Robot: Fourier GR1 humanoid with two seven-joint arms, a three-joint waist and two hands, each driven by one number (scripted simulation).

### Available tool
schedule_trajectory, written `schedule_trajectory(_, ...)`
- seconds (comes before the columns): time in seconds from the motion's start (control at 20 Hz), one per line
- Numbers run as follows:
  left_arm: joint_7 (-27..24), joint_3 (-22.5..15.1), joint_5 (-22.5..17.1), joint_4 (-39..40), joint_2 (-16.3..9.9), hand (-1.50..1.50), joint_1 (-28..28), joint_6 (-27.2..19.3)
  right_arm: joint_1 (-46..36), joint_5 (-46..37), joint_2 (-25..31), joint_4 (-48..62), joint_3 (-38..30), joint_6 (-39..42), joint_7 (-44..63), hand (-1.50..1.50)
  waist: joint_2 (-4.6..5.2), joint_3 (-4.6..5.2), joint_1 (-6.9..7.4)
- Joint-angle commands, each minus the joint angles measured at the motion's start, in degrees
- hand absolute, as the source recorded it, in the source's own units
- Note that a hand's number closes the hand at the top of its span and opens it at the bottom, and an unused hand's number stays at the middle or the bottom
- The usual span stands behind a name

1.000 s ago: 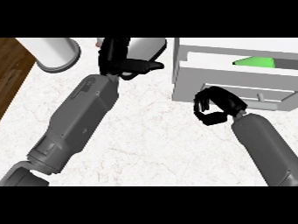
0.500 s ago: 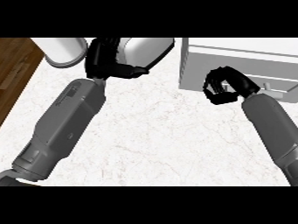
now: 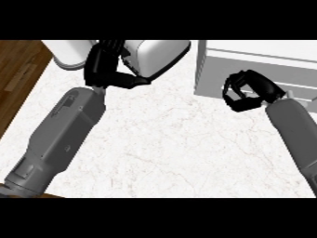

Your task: Pick up the cup, place it into the drawer and close the drawer

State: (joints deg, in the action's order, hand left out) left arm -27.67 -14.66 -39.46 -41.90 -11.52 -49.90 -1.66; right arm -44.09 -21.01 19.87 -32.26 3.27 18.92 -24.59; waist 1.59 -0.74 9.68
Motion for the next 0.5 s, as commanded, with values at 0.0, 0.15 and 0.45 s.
schedule_trajectory(0.0, 0.13, -0.33, -0.24, -1.29, -0.20, -1.50, 1.27, 1.34, -10.36, 0.35, 6.55, 2.23, -5.22, -5.06, 5.19, 1.50, 0.83, 0.58, 2.79)
schedule_trajectory(0.15, 0.01, -0.17, -0.30, -1.08, -0.62, -1.50, 1.85, 1.76, -9.62, 1.30, 7.47, 1.17, -5.55, -3.46, 4.26, 1.50, 1.38, 0.56, 2.55)
schedule_trajectory(0.45, 0.16, -0.46, -0.58, -2.01, -0.57, -1.50, 2.94, 3.06, -9.53, 3.07, 8.49, -0.62, -6.21, -0.39, 5.29, 1.50, 1.18, 0.65, 3.13)
